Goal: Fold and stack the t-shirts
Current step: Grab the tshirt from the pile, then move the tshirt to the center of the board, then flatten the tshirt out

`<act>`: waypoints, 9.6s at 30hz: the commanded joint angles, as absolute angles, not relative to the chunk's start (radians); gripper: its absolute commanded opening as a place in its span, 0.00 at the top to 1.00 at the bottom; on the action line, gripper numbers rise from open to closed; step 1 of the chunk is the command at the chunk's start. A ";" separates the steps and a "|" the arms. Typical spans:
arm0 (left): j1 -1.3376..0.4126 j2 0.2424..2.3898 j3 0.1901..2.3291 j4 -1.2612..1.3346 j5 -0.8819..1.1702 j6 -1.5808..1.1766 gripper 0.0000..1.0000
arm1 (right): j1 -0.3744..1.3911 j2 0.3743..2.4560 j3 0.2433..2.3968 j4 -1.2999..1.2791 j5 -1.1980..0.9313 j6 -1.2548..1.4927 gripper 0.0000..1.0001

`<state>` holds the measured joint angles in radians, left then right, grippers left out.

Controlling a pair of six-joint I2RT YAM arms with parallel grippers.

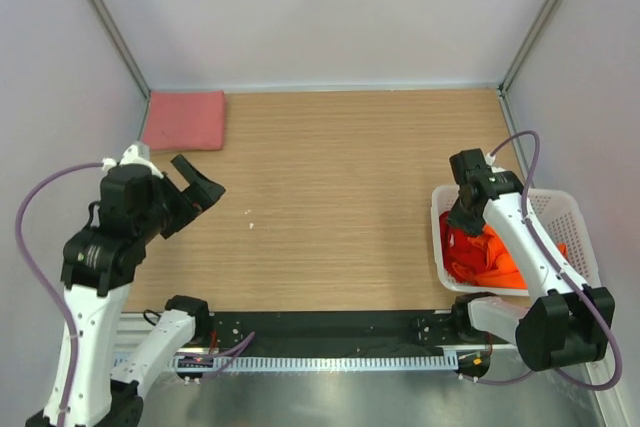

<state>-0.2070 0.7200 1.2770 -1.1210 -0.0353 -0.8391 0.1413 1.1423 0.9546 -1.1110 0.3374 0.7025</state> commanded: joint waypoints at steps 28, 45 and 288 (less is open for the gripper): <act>-0.213 0.813 1.220 -1.175 0.326 -0.761 0.14 | 0.115 1.045 1.286 -1.134 0.644 0.692 0.98; -0.213 0.801 1.279 -1.183 0.534 -0.785 0.00 | 0.114 1.232 2.295 -0.707 0.611 0.321 0.98; -0.334 0.960 0.646 -1.054 0.117 -0.988 0.49 | 0.638 1.540 0.897 -0.566 0.060 0.629 0.62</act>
